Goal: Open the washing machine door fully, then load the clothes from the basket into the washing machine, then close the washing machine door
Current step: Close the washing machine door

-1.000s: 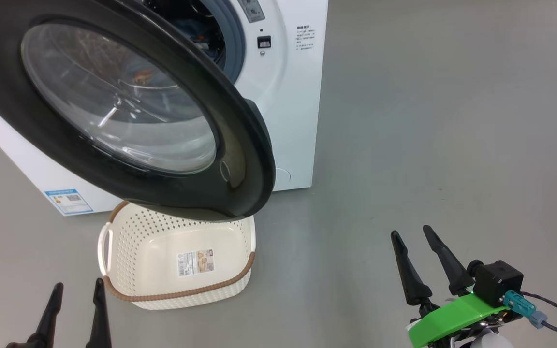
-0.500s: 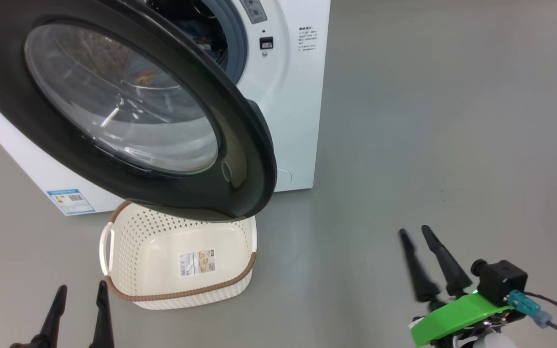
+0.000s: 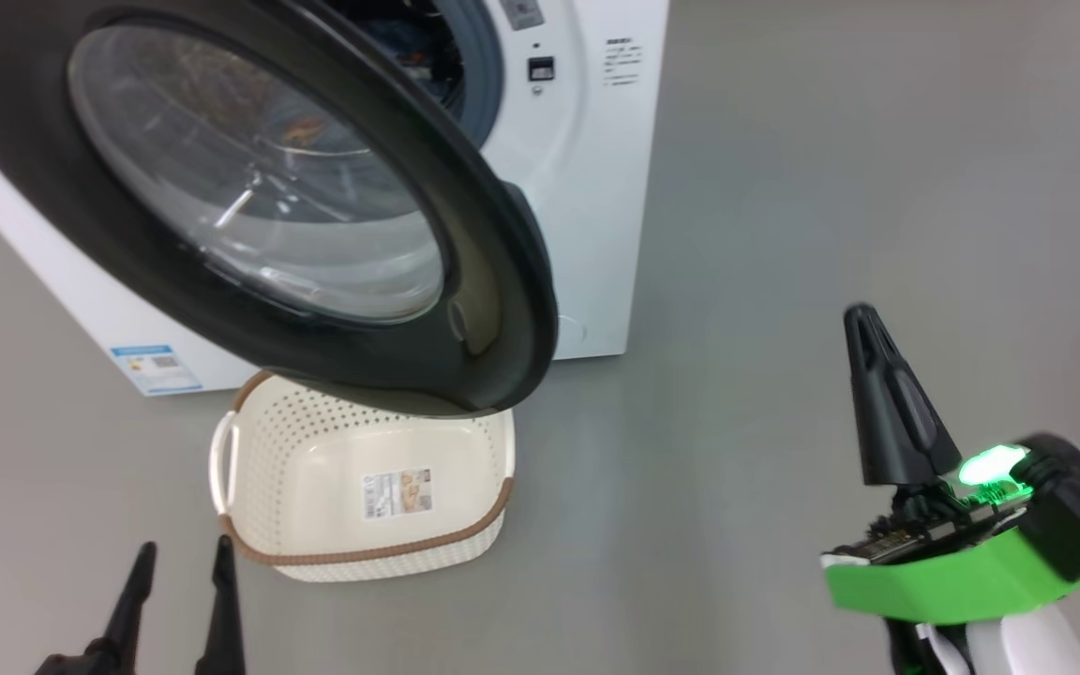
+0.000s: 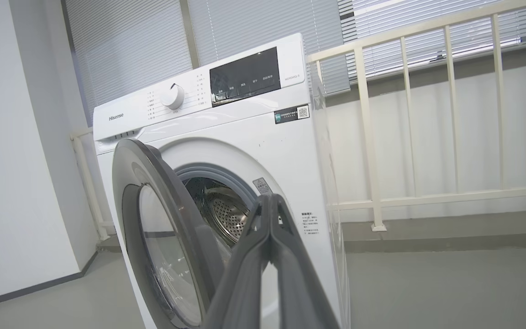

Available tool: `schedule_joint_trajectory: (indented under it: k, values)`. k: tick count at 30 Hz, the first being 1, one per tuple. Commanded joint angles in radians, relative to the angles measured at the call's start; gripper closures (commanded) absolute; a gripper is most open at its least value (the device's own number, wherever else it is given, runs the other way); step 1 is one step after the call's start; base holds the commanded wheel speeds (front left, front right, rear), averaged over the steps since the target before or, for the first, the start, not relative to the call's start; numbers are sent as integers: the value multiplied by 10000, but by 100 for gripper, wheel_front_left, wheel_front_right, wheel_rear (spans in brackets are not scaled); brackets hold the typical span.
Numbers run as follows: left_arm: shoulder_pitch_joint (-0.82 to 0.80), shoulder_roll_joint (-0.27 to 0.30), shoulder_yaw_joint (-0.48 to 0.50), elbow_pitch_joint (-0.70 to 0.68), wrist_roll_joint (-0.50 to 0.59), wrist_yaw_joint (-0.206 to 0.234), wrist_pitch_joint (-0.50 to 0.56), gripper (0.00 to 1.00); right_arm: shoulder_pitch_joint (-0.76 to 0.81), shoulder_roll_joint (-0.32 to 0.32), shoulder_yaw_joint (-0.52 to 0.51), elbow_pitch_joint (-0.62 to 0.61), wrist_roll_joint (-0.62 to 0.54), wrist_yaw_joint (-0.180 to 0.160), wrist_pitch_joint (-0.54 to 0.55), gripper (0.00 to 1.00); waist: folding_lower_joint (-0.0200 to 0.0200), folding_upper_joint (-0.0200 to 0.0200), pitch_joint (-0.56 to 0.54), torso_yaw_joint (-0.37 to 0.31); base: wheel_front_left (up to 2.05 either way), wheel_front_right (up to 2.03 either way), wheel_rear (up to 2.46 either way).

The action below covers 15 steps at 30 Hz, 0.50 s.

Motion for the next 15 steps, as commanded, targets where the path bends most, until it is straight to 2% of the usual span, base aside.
schedule_joint_trajectory:
  k: [1, 6, 7, 15]
  values:
    - [-388, 85, 159, -196, -163, -30, -80, 0, -396, 24, 609, -762, -229, 62, -46, 100, 0, 0, 107, 245, 0, 0, 0]
    - [-462, 67, -163, -144, -304, -30, -80, 0, -671, -342, 1522, -1660, -435, 62, -46, 100, 0, 0, 197, 744, 0, 0, 0]
    - [-462, 67, -163, -144, -304, -30, -80, 0, -671, -342, 1522, -1660, -435, 62, -46, 100, 0, 0, 197, 744, 0, 0, 0]
    - [-677, 45, -655, -30, -465, -30, -80, 0, -1152, -1557, 3392, -1597, -299, 62, -46, 100, 0, 0, 325, 1819, 0, 0, 0]
